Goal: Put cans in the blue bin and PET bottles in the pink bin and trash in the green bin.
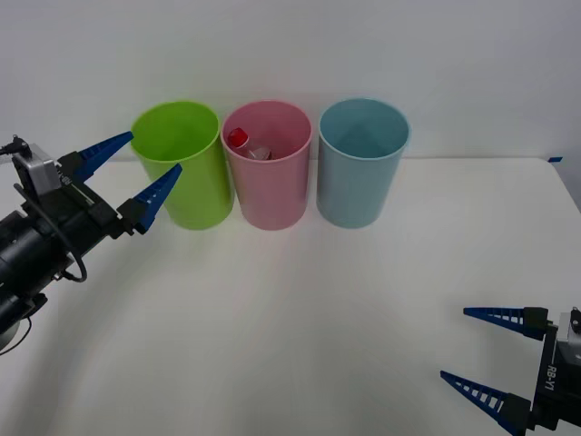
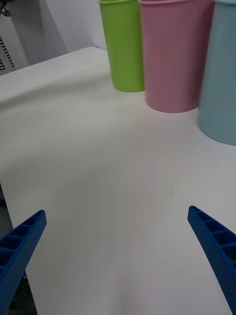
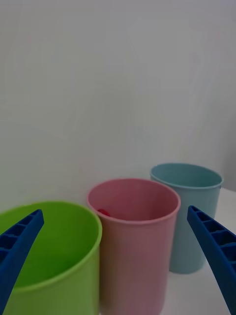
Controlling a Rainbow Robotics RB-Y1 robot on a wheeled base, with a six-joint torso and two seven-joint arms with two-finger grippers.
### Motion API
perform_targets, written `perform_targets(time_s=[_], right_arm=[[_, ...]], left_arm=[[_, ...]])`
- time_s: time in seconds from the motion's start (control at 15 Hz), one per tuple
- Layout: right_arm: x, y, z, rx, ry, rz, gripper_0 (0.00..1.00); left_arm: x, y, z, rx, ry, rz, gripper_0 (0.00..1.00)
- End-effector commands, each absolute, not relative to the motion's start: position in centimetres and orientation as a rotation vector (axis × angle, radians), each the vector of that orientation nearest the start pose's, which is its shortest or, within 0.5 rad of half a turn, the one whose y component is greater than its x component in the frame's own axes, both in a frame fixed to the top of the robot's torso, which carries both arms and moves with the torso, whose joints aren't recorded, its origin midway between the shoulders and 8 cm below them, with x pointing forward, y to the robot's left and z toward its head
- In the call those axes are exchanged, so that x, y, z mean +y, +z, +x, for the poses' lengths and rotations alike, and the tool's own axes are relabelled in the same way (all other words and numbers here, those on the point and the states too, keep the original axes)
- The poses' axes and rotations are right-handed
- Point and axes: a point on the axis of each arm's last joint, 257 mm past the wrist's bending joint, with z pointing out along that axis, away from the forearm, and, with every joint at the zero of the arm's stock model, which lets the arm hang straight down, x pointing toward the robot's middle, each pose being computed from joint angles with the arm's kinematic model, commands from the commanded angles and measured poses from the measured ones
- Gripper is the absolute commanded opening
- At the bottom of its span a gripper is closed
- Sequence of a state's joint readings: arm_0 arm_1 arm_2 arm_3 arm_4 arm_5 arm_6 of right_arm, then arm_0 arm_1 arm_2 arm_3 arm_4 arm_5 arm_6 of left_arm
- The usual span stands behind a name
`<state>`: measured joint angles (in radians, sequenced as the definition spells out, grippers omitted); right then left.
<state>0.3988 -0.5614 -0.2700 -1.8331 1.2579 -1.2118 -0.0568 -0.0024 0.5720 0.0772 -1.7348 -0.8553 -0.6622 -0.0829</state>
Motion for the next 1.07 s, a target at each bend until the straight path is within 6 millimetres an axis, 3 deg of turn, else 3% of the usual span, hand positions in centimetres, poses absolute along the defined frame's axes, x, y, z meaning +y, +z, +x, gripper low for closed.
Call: perform_targets(time_s=[0.07,1.07], right_arm=[[-23.9,-24.4,30.6,1.673,0.631,-0.955,1.00],[-23.9,-24.4,30.6,1.673,0.631,-0.955,1.00]], left_arm=[[23.3,-9.3,45.6,1.307,-0.485,0.545,1.00],[25.9,-17.1,35.2,1.542,-0.583,0.660,1.00]])
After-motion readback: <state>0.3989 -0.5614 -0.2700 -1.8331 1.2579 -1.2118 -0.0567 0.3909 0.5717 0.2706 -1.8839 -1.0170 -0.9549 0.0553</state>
